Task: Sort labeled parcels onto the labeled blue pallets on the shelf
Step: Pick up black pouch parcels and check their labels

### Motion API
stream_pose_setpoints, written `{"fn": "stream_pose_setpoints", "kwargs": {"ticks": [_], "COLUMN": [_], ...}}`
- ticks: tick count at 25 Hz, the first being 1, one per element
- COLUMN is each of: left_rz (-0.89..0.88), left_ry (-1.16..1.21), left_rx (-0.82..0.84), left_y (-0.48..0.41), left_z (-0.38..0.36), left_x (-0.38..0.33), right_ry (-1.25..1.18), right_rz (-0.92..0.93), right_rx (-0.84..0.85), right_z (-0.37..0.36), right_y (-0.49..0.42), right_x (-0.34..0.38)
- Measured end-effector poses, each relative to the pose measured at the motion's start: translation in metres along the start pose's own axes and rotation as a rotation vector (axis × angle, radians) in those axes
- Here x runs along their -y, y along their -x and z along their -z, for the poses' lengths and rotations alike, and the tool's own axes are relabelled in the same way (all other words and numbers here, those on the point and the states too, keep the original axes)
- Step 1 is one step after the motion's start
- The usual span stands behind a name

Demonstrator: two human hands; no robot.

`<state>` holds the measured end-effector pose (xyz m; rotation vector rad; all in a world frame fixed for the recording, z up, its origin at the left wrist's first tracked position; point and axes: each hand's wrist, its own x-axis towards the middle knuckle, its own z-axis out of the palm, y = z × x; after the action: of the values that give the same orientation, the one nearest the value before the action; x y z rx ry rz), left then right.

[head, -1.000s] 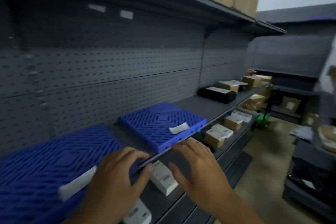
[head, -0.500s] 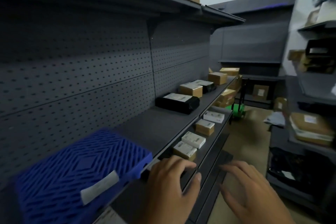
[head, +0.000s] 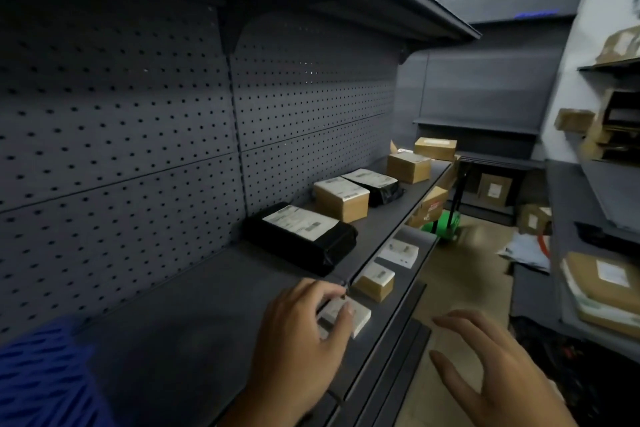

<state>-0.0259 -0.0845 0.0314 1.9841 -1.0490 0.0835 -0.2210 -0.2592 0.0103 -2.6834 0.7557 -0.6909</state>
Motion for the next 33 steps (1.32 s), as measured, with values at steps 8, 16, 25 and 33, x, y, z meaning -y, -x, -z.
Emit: {"fn": "stream_pose_setpoints", "kwargs": {"ticks": [8,16,25,33], "left_rz": [0.342,0.652,0.926,1.221], "left_ry": [-0.087,-0.241,-0.348,-0.36], "left_rx": [-0.372,-0.658,-0.495,-0.377], "left_y": [-0.106,-0.157,-0.177,-0.215], "left_z": [-0.069,-0.081,-0.092,-0.12], "left_x": [0.014,0.039,0.054,0.029], "right_ry": [-0.123,-0.31,-0.314,-0.311], "right_rz": [0.22,0.376,0.388,0.233], "right_rx": [0.002,0.124,0.188,0.086], "right_z": [-0.018,-0.051,-0.101,-0.11], "right_y": [-0.152,-0.293,-0.396,-0.513], "right_x": [-0.141,-0.21,-0.204,-0.199]}}
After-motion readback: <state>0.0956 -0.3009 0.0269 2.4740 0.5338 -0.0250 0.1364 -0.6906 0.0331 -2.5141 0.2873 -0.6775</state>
